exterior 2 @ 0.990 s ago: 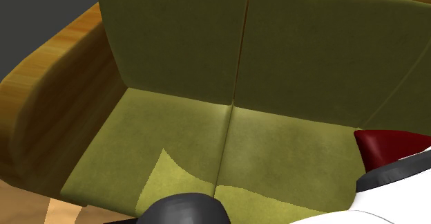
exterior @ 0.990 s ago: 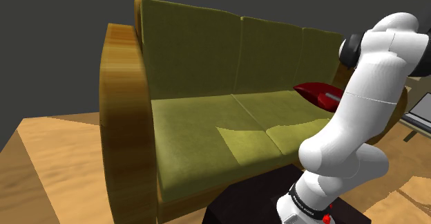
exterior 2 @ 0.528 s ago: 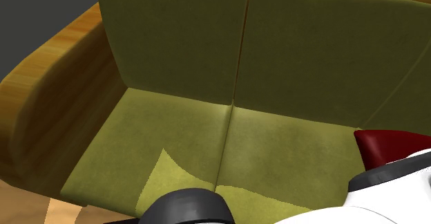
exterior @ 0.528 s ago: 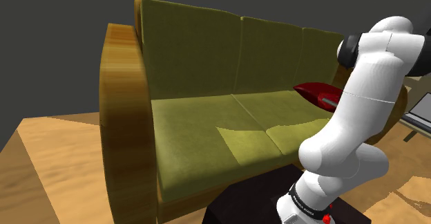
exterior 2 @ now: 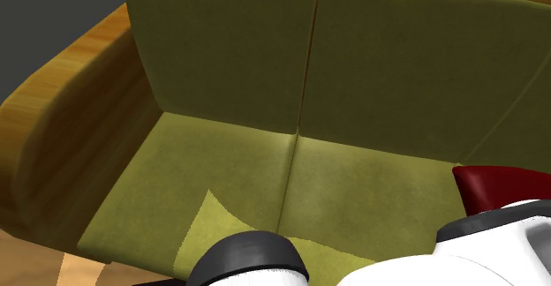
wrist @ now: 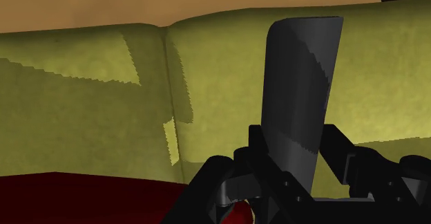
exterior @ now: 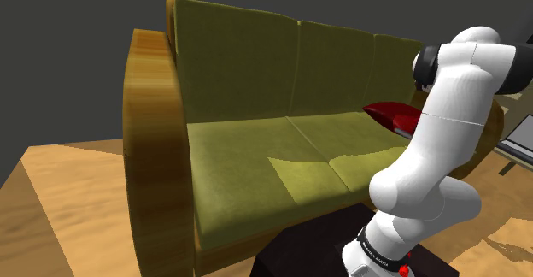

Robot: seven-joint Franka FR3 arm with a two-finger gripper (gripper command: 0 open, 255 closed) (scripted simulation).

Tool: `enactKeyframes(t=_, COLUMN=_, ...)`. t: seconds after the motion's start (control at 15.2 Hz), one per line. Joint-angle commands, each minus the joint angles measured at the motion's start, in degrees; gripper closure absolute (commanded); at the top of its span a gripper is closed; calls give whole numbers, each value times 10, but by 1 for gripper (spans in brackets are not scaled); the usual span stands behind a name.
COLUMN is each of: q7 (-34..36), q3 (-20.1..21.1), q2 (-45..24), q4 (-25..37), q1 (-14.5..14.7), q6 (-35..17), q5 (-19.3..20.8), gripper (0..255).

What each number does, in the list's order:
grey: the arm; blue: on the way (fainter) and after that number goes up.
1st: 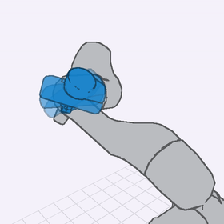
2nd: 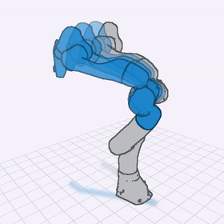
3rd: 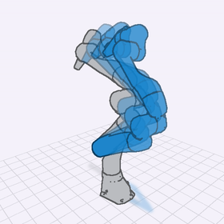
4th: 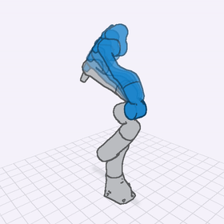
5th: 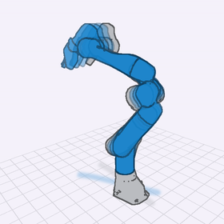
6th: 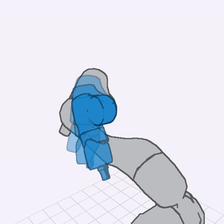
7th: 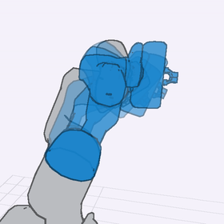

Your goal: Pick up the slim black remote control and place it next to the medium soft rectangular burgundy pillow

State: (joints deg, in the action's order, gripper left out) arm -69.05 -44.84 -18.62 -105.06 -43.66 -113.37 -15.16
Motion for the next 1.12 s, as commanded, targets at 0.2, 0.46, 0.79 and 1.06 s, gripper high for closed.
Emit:
enactKeyframes(t=0.2, q7=-11, q3=7, q2=-17, q4=-20, q1=-5, q6=-33, q5=-16, gripper=255)
enactKeyframes(t=0.46, q7=-20, q3=15, q2=-33, q4=-33, q1=-11, q6=-57, q5=-30, gripper=255)
enactKeyframes(t=0.79, q7=-27, q3=21, q2=-45, q4=-39, q1=-15, q6=-72, q5=-40, gripper=255)
enactKeyframes(t=1.06, q7=-27, q3=21, q2=-45, q4=-39, q1=-15, q6=-72, q5=-40, gripper=255)
